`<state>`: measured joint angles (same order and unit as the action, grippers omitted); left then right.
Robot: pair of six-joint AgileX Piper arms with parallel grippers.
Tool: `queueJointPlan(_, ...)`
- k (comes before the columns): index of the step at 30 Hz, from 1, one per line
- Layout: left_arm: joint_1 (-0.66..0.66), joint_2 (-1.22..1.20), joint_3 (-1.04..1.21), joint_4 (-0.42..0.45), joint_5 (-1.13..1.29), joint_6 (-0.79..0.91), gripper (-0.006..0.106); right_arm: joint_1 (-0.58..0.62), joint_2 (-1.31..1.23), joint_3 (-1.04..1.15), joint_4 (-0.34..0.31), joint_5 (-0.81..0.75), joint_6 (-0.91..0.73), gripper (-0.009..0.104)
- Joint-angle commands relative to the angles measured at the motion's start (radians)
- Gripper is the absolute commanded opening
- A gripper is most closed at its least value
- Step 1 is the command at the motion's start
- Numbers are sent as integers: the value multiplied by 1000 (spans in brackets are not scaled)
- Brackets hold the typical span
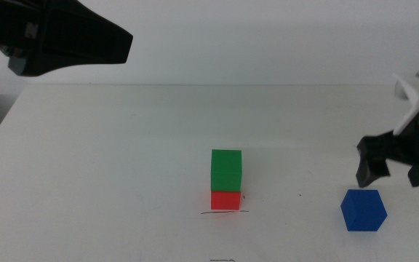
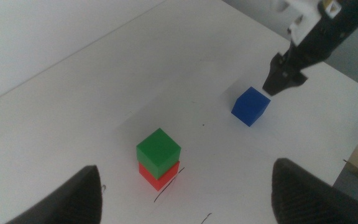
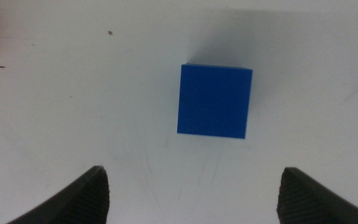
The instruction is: Stack red cubes first, then green, then blue cubes in a specific spot.
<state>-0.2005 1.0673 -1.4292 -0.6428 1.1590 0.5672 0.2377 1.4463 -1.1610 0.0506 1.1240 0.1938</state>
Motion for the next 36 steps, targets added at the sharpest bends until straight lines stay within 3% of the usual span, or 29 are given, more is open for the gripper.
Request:
queueJointPlan(1,2,-13,-21,-49,-46,-3,93,2,-27,29,-13,-99,-10,71)
queueJointPlan(11,2,-13,-21,-49,-46,-3,93,2,121,63,-71,-174,103,71)
queueJointPlan(28,2,-13,-21,-48,-46,-3,93,2,254,63,-105,-255,103,69)
queueJointPlan(31,2,-13,-21,-48,-46,-3,93,2,254,63,-118,-258,103,53)
queueJointPlan(36,2,-13,-21,-48,-46,-3,93,2,254,63,-120,-256,99,4)
